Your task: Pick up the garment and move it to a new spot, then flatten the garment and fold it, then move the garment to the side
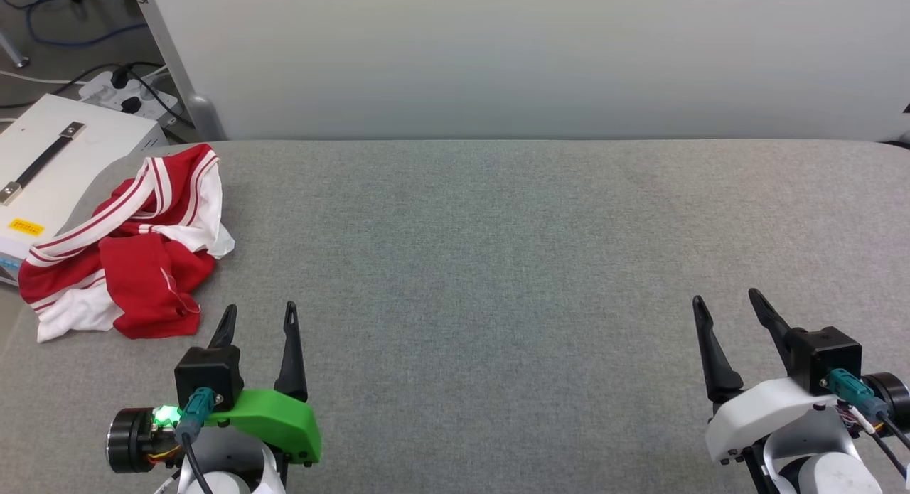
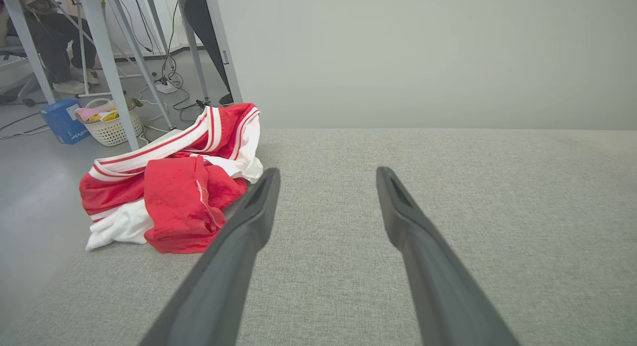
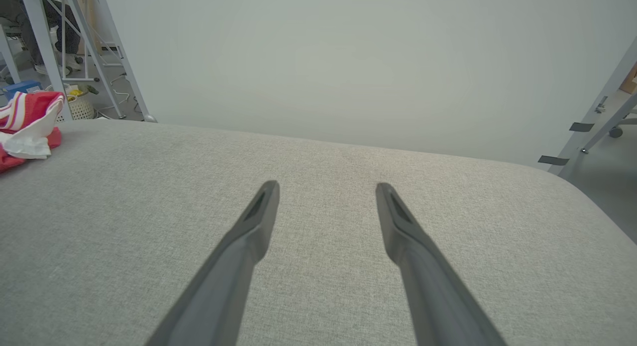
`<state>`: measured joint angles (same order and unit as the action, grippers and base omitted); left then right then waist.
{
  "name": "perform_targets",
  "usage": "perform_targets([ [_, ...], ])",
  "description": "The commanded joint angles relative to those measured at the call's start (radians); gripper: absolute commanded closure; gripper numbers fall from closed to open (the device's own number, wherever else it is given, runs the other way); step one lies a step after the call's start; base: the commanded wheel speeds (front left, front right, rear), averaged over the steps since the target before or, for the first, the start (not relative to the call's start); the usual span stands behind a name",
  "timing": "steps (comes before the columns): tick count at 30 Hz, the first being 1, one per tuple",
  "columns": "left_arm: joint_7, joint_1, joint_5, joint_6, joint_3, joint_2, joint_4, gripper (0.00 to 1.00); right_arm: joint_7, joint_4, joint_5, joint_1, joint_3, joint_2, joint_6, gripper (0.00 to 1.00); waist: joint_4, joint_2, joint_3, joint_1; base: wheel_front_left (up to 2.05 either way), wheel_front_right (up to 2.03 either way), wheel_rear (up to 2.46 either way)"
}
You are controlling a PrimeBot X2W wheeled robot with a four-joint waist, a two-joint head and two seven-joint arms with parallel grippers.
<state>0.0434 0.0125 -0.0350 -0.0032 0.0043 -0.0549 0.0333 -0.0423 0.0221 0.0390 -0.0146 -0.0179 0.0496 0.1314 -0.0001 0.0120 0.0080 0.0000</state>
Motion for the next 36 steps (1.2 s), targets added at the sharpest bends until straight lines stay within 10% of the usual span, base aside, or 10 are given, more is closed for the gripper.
perform_targets([
  [1, 0.010, -0.001, -0.008, 0.003, 0.002, 0.001, 0.005, 0.00, -0.013, -0.001, 0.009, -0.020, -0.003, 0.000, 0.000, 0.00, 0.000, -0.0025, 0.001, 0.0000, 0.00, 0.00, 0.00],
  [36, 0.083, -0.004, -0.039, -0.020, -0.010, 0.002, 0.062, 0.00, -0.085, 0.051, 0.021, -0.042, -0.015, 0.000, 0.000, 0.00, -0.003, -0.0058, 0.012, 0.0000, 0.00, 0.00, 0.00],
])
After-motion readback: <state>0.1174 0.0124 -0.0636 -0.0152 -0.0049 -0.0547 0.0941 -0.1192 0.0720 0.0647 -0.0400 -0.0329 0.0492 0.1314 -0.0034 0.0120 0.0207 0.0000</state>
